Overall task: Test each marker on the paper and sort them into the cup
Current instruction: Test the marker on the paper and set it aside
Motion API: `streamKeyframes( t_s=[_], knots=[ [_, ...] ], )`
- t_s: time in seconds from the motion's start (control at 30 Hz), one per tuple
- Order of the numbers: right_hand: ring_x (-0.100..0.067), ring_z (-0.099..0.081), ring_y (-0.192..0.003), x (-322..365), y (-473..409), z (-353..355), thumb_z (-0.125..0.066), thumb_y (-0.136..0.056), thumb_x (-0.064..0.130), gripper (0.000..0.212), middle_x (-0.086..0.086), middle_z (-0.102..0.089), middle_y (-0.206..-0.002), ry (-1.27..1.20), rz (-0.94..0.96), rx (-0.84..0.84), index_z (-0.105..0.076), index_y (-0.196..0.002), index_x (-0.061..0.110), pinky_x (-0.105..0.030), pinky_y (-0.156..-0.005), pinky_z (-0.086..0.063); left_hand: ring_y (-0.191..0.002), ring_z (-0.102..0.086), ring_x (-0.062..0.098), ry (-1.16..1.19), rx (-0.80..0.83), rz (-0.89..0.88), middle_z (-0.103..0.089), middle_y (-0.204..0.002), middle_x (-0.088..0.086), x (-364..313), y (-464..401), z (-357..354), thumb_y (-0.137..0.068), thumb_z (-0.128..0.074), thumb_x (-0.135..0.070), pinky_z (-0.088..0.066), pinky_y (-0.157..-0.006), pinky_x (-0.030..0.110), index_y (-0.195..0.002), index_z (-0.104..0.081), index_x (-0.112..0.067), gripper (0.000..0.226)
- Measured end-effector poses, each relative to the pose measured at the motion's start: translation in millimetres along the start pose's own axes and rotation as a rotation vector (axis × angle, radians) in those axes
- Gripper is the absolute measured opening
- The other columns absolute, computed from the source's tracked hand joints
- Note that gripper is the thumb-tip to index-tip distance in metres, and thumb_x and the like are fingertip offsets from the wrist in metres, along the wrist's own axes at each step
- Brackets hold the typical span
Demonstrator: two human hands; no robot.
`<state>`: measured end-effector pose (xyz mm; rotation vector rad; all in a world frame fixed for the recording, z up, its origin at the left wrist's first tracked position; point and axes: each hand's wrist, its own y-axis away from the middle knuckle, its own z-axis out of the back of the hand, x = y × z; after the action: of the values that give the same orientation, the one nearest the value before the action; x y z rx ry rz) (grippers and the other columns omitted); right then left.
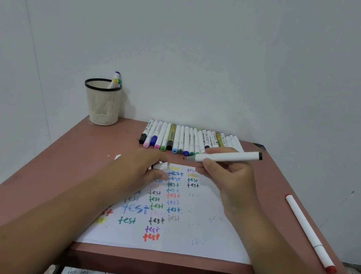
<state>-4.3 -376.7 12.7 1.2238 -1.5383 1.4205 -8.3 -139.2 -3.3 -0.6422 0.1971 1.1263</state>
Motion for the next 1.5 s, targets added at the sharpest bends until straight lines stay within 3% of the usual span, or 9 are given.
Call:
streamKeyframes(
  t_s=[0.17, 0.47, 0.57, 0.67, 0.8, 0.97, 1.13, 1.3, 1.5],
  knots=[
    [-0.030, -0.077, -0.077, -0.1, 2.2, -7.6, -0.067, -0.089, -0.016, 0.017, -0.024, -0.078, -0.088, -0.023, -0.017, 0.109, -0.071, -0.098, -0.003, -0.035, -0.074, -0.065, -0.087, -0.051, -0.009, 0.074, 0.012, -0.056, -0.055, -0.087, -0.025, -3.1, -0.4, 2.9, -0.092, -0.068, -0.034, -0.035, -0.069, 0.016, -0.116, -0.062, -0.041, 0.025],
    [-0.025, -0.076, -0.103, -2.9, 4.4, -12.7, -0.082, -0.082, -0.004, 0.026, -0.007, -0.081, -0.103, 0.154, -0.123, 0.232, -0.084, -0.097, 0.017, -0.040, -0.093, -0.061, -0.084, -0.054, 0.007, -0.013, -0.017, -0.168, -0.061, -0.091, -0.011, 0.2, -0.3, 2.0, -0.094, -0.058, -0.046, -0.046, -0.072, 0.029, -0.107, -0.066, -0.023, 0.028],
    [-0.022, -0.075, -0.106, -3.2, 5.2, -14.2, -0.082, -0.084, 0.000, 0.026, -0.005, -0.081, -0.107, 0.141, -0.174, 0.252, -0.085, -0.098, 0.023, -0.040, -0.097, -0.060, -0.078, -0.050, 0.006, -0.055, -0.078, -0.219, -0.058, -0.085, -0.013, -2.0, 1.6, 3.2, -0.091, -0.048, -0.057, -0.041, -0.066, 0.021, -0.101, -0.065, -0.021, 0.041],
    [-0.023, -0.075, -0.104, -2.6, 4.3, -13.6, -0.084, -0.082, 0.003, 0.027, -0.005, -0.081, -0.103, 0.178, -0.165, 0.245, -0.086, -0.093, 0.028, -0.041, -0.095, -0.061, -0.073, -0.046, 0.002, -0.100, -0.107, -0.248, -0.052, -0.082, -0.018, -1.6, 2.6, 1.7, -0.092, -0.063, -0.043, -0.032, -0.063, 0.012, -0.099, -0.065, -0.021, 0.023],
    [-0.021, -0.075, -0.105, -6.2, 3.7, -14.7, -0.086, -0.080, 0.003, 0.028, -0.002, -0.081, -0.102, 0.198, -0.159, 0.246, -0.086, -0.090, 0.029, -0.040, -0.093, -0.060, -0.075, -0.048, 0.003, -0.098, -0.064, -0.217, -0.057, -0.084, -0.014, -4.5, 4.7, 1.5, -0.093, -0.067, -0.035, -0.033, -0.064, 0.012, -0.100, -0.065, -0.020, 0.017],
    [-0.015, -0.077, -0.093, -5.7, 1.1, -12.8, -0.083, -0.080, -0.006, 0.023, -0.007, -0.081, -0.096, 0.169, -0.222, 0.221, -0.081, -0.100, 0.006, -0.023, -0.077, -0.061, -0.078, -0.054, 0.004, -0.015, 0.102, -0.014, -0.061, -0.086, -0.013, -15.8, 2.3, 2.5, -0.092, -0.065, -0.046, -0.048, -0.070, 0.029, -0.096, -0.058, -0.035, 0.014],
    [-0.032, -0.076, -0.090, -4.8, -6.5, -7.7, -0.075, -0.088, -0.004, 0.019, -0.021, -0.078, -0.098, 0.016, -0.324, 0.173, -0.076, -0.105, 0.001, -0.044, -0.086, -0.065, -0.082, -0.057, -0.002, 0.067, 0.216, 0.103, -0.059, -0.095, -0.023, -8.0, 6.5, 17.2, -0.070, -0.078, -0.066, -0.044, -0.067, 0.014, -0.113, -0.057, -0.049, 0.051],
    [-0.029, -0.072, -0.088, 4.4, -12.1, -7.2, -0.069, -0.092, -0.007, 0.017, -0.024, -0.073, -0.096, -0.054, -0.399, 0.139, -0.073, -0.108, -0.003, -0.038, -0.080, -0.065, -0.103, -0.051, -0.010, -0.007, 0.363, 0.131, -0.050, -0.112, -0.045, -0.8, 8.0, 29.1, -0.069, -0.076, -0.070, -0.044, -0.086, 0.018, -0.133, -0.042, -0.056, 0.074],
    [-0.036, -0.076, -0.094, 37.3, -37.3, -20.1, -0.066, -0.095, -0.008, 0.029, -0.027, -0.073, -0.111, -0.111, -0.449, 0.087, -0.055, -0.120, 0.001, -0.046, -0.084, -0.065, -0.096, -0.057, -0.009, -0.079, 0.248, 0.109, -0.057, -0.116, -0.028, 5.1, 10.6, 50.2, -0.078, -0.070, -0.067, -0.044, -0.077, 0.005, -0.126, -0.055, -0.047, 0.054]
  ],
)
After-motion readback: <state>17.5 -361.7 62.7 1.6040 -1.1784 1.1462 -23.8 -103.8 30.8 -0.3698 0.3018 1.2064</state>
